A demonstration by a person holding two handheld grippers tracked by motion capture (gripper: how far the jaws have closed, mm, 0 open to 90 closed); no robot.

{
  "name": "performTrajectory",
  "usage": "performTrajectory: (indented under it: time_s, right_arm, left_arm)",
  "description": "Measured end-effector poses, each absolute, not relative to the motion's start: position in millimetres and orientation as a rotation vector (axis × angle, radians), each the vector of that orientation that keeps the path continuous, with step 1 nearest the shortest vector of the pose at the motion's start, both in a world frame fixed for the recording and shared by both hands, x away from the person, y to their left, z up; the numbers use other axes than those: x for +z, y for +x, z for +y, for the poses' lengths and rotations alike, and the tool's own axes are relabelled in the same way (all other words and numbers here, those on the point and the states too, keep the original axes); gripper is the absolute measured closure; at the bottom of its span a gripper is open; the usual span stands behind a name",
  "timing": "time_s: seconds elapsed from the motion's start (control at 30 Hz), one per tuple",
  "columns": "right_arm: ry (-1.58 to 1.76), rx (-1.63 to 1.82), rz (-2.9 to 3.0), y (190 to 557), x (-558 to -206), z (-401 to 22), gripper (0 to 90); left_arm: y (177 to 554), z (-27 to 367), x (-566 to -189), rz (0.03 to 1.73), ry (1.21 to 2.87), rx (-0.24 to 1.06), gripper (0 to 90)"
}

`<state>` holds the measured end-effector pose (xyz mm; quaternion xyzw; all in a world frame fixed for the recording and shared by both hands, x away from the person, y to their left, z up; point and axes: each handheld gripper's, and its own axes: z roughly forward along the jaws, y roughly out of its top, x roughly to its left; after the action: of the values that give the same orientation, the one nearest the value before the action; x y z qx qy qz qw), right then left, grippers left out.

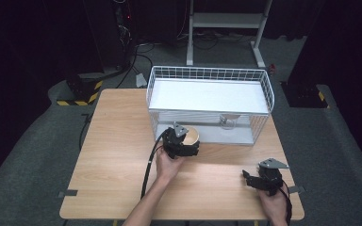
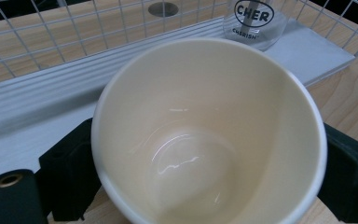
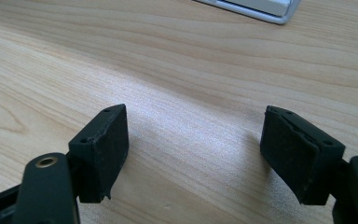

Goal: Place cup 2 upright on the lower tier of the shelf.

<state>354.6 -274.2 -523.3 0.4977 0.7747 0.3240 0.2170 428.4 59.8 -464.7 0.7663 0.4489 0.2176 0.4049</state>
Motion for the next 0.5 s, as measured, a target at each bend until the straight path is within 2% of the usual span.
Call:
performTrajectory:
  time_s: [0.5]
  right_arm:
    - [1.380, 0.898, 2.145, 354.6, -523.3, -274.2, 23.7]
  left_arm:
    - [443.5, 55.5, -463.5, 1.148, 1.986, 0.584, 9.7]
